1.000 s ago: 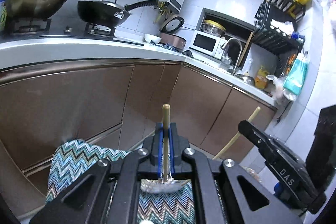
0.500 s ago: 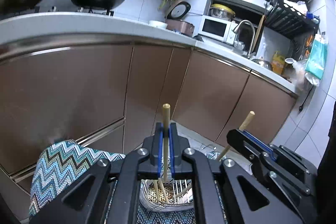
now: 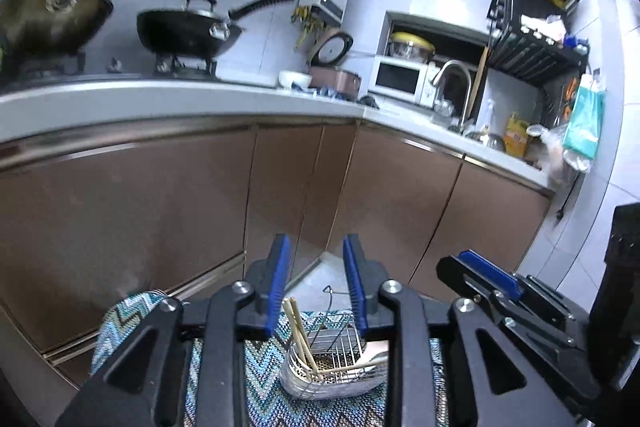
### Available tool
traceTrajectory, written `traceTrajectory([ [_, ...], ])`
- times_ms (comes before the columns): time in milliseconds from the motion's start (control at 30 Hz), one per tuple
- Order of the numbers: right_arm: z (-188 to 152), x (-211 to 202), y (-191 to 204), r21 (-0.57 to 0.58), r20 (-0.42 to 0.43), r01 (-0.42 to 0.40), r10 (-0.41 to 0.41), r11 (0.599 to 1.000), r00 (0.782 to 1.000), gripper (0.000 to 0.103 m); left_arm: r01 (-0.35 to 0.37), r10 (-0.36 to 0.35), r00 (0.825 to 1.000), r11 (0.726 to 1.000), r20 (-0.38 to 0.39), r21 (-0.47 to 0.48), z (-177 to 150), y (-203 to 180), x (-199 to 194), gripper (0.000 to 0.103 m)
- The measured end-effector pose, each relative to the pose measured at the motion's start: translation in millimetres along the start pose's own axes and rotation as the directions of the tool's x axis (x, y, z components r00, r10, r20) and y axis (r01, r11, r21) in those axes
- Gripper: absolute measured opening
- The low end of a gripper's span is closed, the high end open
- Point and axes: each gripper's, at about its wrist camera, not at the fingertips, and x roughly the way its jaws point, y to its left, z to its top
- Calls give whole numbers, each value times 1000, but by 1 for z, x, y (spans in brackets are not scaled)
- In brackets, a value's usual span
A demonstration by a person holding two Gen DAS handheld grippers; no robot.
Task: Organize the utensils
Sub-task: 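Lower the chopsticks into the wire holder and open both tools, then move both open tools back over the remaining chopsticks on the cloth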
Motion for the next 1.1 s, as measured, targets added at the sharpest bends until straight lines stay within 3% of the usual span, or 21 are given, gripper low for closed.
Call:
traceTrajectory([
  [267, 14, -60, 20, -6, 64, -19, 20, 1000, 998, 35, -12, 11, 998, 1000, 55, 15, 12, -1, -81, 32],
  [467, 19, -107, 32, -7, 117, -22, 23, 1000, 993, 41, -37, 34, 994, 999, 100, 29, 11, 1, -139, 43],
  [1100, 4, -178, 71, -45, 140, -95, 101, 994, 985, 43, -128, 129, 988, 992, 87, -18, -6, 42, -234, 44],
])
